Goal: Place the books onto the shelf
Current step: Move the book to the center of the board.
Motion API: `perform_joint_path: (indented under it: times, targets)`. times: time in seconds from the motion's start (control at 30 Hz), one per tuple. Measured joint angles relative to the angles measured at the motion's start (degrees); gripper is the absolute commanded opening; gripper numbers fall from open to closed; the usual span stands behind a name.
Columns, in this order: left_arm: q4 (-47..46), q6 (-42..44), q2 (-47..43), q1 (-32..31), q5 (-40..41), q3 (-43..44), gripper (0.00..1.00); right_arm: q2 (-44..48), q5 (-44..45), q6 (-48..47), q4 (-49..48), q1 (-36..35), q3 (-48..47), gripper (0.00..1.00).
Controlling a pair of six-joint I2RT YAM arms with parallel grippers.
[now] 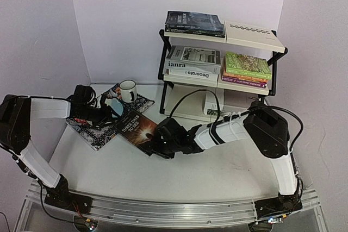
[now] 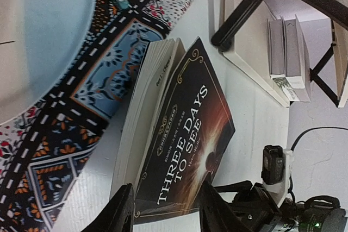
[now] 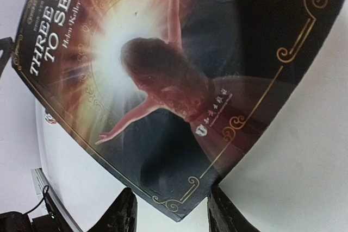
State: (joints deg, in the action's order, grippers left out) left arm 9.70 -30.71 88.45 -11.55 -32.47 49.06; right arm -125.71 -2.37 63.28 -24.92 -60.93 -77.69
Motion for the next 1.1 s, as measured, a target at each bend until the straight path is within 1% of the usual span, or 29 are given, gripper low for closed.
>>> perform_joint_path:
  times: [0.03, 0.13, 0.27, 0.47, 0.57, 0.67, 0.77, 0.83, 0.97, 1.1]
  targets:
    - [0.64, 0.84, 0.02, 1.09, -0.18, 0.00, 0.42, -1.09, 0.02, -0.40, 0.20, -0.11, -1.73, 0.46]
    - [2.01, 2.90, 0.65, 3.52, -1.07, -0.02, 0.42, -2.38, 0.74, -2.47, 1.09, -0.44, -4.21, 0.57]
    - [3.70, 4.82, 1.71, 3.73, -1.99, -0.49, 0.44, -1.94, 4.67, -7.01, 3.30, -0.88, -4.62, 0.62]
    - [4.94, 5.59, 1.56, 3.85, 0.40, -1.21, 0.48, -0.15, 11.12, -16.01, 11.25, -2.05, -4.70, 0.64]
    - [4.78, 4.80, -0.77, 3.88, 1.20, -2.55, 0.52, 0.32, 13.73, -20.75, 14.39, -2.71, -4.77, 0.65]
    - [4.14, 2.43, -5.66, 3.91, 0.86, -6.28, 0.58, 0.48, 15.81, -26.99, 17.48, -3.75, -5.55, 0.65]
    - [2.07, -1.68, -11.53, 3.90, -0.09, -11.51, 0.63, 0.48, 17.87, -33.11, 19.64, -4.91, -7.53, 0.66]
    - [-1.59, -5.27, -14.28, 3.89, -1.53, -15.34, 0.65, 0.48, 19.14, -36.83, 20.58, -5.56, -9.25, 0.66]
    - [-10.44, -13.46, -15.92, 3.63, -4.24, -23.69, 0.69, 0.48, 20.88, -41.95, 21.07, -6.34, -11.81, 0.65]
    - [-14.91, -19.15, -15.94, 1.66, -4.35, -27.33, 0.75, 0.48, 22.18, -44.71, 21.60, -6.33, -13.12, 0.64]
